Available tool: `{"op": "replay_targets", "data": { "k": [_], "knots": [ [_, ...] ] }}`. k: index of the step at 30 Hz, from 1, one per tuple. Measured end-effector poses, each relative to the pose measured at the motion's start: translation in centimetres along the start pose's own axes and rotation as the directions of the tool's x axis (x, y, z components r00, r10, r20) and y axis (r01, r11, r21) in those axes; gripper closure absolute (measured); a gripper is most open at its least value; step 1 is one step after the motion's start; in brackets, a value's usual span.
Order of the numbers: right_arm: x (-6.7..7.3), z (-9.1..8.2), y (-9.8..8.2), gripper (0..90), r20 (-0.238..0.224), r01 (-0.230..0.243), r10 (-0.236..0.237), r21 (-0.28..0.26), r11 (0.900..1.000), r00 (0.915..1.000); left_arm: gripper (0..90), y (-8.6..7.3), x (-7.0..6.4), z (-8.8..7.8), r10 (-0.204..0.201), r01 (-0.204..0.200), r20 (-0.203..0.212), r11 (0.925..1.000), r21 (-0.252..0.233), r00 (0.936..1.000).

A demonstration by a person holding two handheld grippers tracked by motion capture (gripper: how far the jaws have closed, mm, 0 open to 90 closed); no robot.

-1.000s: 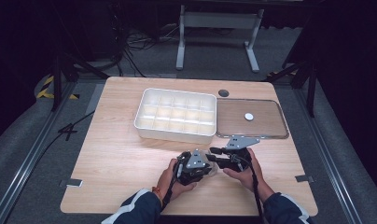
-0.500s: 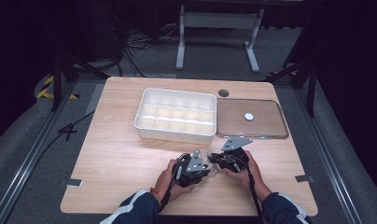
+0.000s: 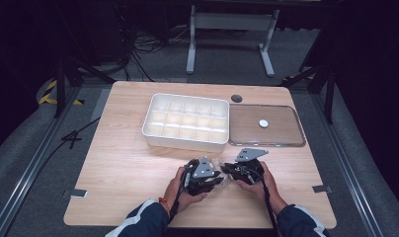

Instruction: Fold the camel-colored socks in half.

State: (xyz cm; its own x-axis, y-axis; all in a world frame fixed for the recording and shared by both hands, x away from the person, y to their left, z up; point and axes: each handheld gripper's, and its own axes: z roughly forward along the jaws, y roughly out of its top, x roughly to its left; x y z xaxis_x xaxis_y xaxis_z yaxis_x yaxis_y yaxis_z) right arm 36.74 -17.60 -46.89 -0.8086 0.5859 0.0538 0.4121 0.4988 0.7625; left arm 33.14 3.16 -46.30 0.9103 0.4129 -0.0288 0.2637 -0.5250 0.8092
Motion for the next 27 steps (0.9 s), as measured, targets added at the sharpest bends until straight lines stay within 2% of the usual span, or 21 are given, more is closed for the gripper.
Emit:
{"op": "replay_targets", "data": {
  "k": [5,8,12,27],
  "knots": [
    [0.3,0.0,-0.1,83.2,0.017,0.018,-0.018,-0.004,1.000,0.9997,76.5,-0.3,-0.4,0.7,0.032,-0.033,0.024,0.9987,0.039,0.9992],
    [0.3,0.0,-0.1,83.2,0.018,0.019,-0.019,-0.005,1.000,0.9996,77.2,-0.5,-0.5,1.0,0.032,-0.033,0.023,0.9983,0.048,0.9992],
    [0.3,-0.1,-0.1,83.0,0.026,0.026,-0.026,0.003,1.000,0.9993,78.7,-0.5,-0.7,1.2,0.065,-0.066,0.015,0.9960,0.060,0.9978],
    [-0.2,-1.2,0.1,82.5,0.062,0.005,-0.005,0.008,1.000,0.9980,79.5,-0.7,-0.3,1.3,0.059,-0.060,0.022,0.9970,0.050,0.9980]
  ]
}}
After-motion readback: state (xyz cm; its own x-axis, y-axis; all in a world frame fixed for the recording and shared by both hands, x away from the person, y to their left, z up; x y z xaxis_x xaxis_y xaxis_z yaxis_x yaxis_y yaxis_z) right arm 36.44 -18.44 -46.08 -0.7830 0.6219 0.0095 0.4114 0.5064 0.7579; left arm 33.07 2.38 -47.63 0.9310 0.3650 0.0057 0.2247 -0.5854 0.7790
